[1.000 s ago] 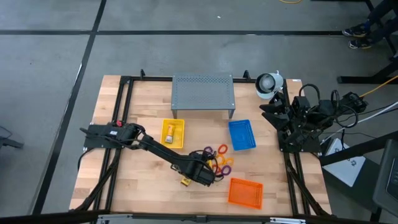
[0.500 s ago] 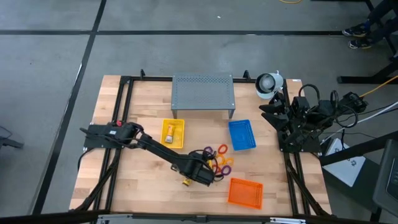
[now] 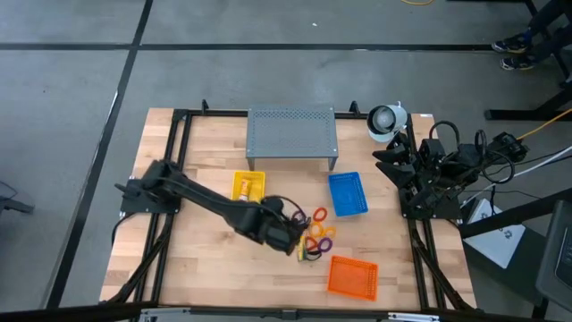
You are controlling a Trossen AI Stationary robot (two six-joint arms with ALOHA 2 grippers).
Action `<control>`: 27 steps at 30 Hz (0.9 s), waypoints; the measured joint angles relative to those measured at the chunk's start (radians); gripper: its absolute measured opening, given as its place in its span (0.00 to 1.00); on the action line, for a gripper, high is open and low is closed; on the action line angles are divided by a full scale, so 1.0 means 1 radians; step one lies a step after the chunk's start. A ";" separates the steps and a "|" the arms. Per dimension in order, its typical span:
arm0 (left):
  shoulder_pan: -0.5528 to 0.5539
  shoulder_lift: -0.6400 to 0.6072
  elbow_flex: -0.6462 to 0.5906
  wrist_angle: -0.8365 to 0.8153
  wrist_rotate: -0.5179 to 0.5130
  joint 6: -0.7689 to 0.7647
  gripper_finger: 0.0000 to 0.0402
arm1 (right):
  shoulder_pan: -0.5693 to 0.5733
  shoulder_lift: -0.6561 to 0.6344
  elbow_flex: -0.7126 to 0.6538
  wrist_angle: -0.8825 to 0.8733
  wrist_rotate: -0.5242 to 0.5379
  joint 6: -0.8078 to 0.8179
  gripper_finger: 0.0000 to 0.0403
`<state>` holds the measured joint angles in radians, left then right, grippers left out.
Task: Pick & Place Office Desk Supplies
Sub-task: Put the yellow box of crayons into the yellow bin
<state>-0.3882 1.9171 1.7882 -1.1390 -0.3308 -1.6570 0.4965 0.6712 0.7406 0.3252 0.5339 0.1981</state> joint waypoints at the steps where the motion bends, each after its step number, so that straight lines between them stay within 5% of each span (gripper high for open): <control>1: 0.009 -0.015 0.000 -0.048 -0.016 0.000 0.17 | 0.000 0.000 0.000 0.000 0.000 0.000 0.40; 9: 0.145 -0.093 0.000 -0.329 -0.020 0.091 0.17 | 0.000 0.000 0.000 0.000 0.000 0.002 0.40; 19: 0.361 -0.053 0.000 -0.240 -0.010 0.362 0.17 | 0.000 0.000 0.000 0.002 0.000 0.004 0.40; 27: 0.390 -0.047 0.000 -0.128 -0.017 0.425 0.17 | 0.001 0.000 0.000 -0.004 0.000 0.029 0.40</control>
<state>0.0018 1.8702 1.7882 -1.2671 -0.3477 -1.2315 0.4973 0.6712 0.7406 0.3210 0.5339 0.2276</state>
